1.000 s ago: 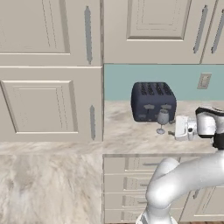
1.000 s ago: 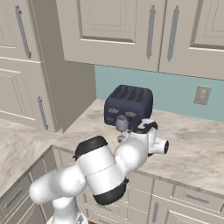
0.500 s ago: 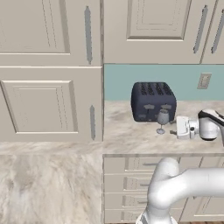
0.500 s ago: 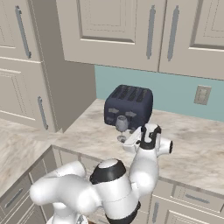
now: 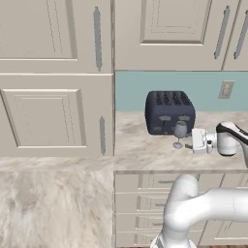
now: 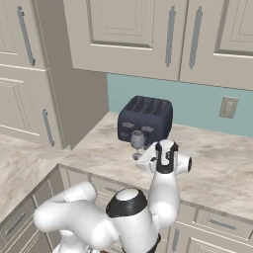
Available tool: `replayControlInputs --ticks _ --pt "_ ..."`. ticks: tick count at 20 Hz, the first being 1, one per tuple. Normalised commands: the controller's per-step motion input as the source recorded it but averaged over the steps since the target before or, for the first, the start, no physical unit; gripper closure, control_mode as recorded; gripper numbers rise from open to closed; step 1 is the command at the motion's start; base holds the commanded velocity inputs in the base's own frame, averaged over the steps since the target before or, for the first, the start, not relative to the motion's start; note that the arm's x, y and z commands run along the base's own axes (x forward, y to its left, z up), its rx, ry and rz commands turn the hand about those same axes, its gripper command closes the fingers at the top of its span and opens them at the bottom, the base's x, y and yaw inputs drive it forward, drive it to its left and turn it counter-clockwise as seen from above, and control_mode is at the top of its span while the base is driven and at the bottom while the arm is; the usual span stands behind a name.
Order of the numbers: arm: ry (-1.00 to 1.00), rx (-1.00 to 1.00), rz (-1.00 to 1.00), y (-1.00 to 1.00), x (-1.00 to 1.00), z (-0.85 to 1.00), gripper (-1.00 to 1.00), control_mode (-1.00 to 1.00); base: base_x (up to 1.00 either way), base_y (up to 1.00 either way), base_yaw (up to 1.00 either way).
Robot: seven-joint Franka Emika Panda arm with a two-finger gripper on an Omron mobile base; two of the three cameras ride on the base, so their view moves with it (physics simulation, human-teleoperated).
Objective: Retrieve the wine glasses from the counter and place one next to each plate.
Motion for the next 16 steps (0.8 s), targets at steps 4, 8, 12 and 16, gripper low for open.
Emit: replayControlInputs --ticks 4,8,12,16 --pt "0.08 0.0 0.0 0.0 0.32 -0.12 -1.0 -1.0 0.0 0.0 0.0" --pt "0.23 -0.01 0.0 0.0 0.31 -0.24 -1.0 -1.0 0.0 0.0 0.0" --pt "0.24 -0.01 0.0 0.0 0.31 -0.2 -1.0 -1.0 0.0 0.0 0.0" --pt "0.07 0.0 -0.01 0.01 0.25 -0.04 -1.0 -1.0 0.0 0.0 0.0"
